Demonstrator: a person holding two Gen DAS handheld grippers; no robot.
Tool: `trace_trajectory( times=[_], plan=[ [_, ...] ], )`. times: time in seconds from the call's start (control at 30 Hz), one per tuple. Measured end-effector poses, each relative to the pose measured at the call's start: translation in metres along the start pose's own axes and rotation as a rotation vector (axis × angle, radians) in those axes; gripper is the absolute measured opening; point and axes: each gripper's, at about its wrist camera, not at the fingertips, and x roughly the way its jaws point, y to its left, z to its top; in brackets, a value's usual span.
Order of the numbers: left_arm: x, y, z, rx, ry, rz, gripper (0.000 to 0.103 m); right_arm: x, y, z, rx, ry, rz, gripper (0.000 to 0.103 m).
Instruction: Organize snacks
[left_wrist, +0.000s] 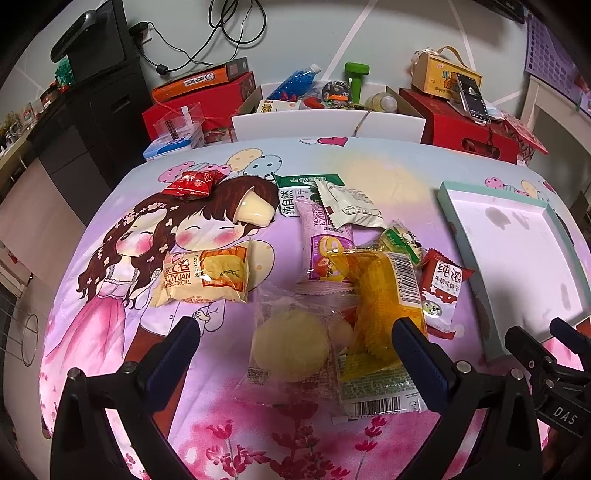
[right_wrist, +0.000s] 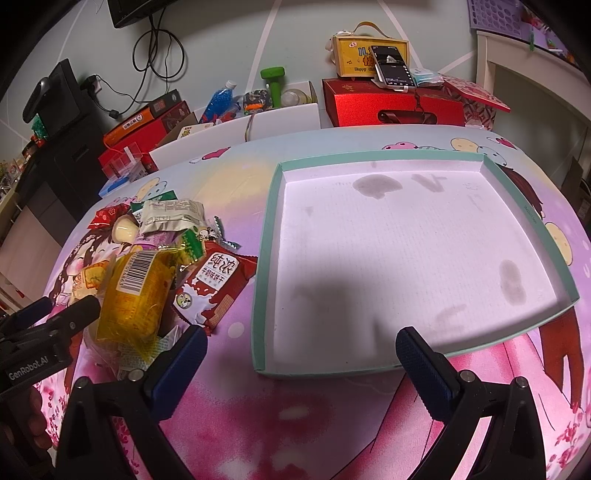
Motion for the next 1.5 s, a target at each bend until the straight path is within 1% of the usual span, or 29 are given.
trace_trajectory(
  times=[0.67,0.87,1.07,1.2,1.37,1.5],
  plan=[
    [0.001,0.001,-0.001,-0.007,0.006,-0.009,0.103,0.000,0.000,0.000,-0.001,0.002,-0.001,0.103],
    [0.002,0.003,0.000,-0.024,0.018,-0.024,0.103,0.000,0.000,0.000,-0.001,0.003,-0.001,0.103],
    [0.002,0.002,0.001,-0.022,0.014,-0.050,0.103,0.000,0.000,0.000,0.000,0.002,-0.002,0.103],
    [0.001,0.003,0.002,-0.027,0.002,-0.051,0.103,0.000,0.000,0.000,-0.001,0.003,-0.002,0.103],
    [0.001,0.006,0.002,-0.036,0.004,-0.043,0.103,0.000,0.001,0.001,-0.001,0.002,-0.001,0.103],
    [0.001,0.013,0.003,-0.062,0.005,-0.052,0.103,-0.001,0.000,-0.001,-0.002,-0.007,0.002,0.103]
  ],
)
